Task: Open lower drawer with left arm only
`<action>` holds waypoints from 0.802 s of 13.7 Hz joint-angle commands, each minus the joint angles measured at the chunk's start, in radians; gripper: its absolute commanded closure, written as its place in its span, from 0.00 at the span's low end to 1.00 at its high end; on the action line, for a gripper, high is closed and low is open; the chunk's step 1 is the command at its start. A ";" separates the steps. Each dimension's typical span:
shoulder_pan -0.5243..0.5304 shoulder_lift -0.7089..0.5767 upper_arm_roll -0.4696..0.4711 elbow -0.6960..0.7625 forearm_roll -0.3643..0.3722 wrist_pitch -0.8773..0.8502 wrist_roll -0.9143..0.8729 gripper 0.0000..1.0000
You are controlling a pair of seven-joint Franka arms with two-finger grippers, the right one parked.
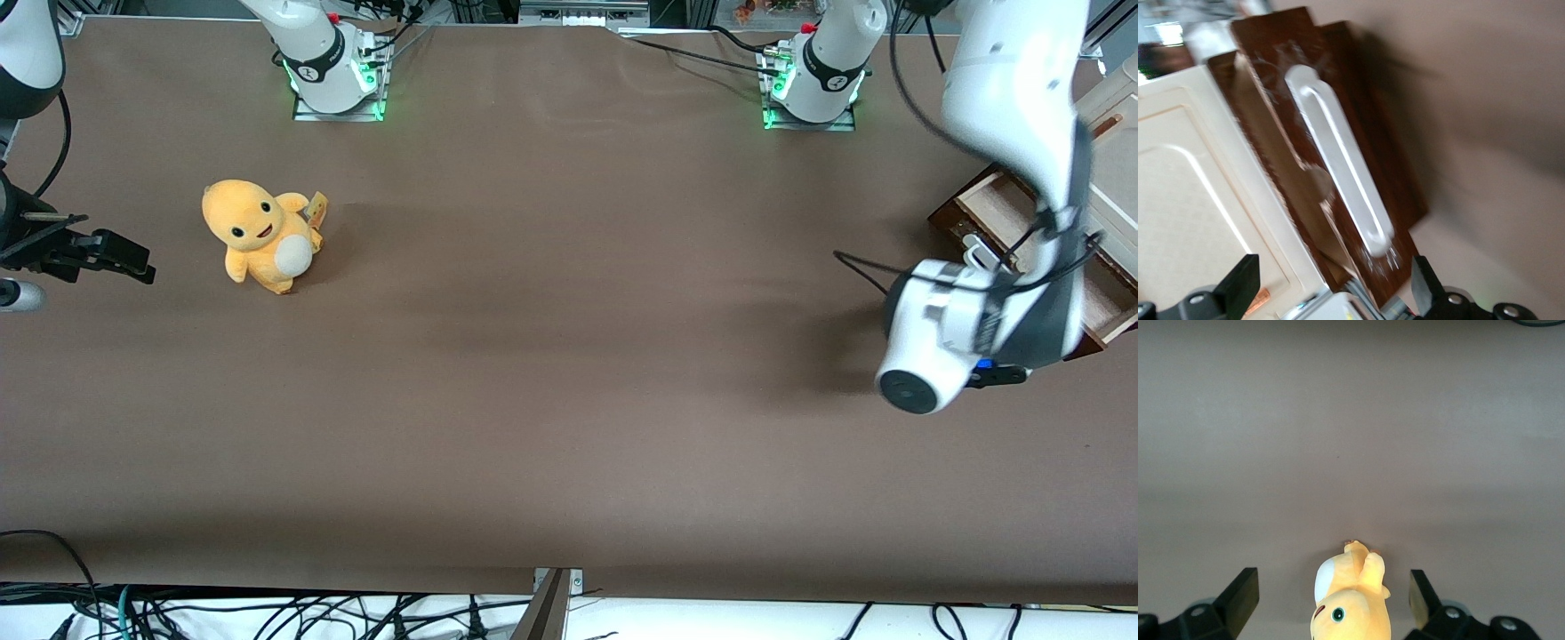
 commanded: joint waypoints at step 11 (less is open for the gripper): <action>0.021 -0.324 0.000 0.053 -0.635 0.113 0.276 0.00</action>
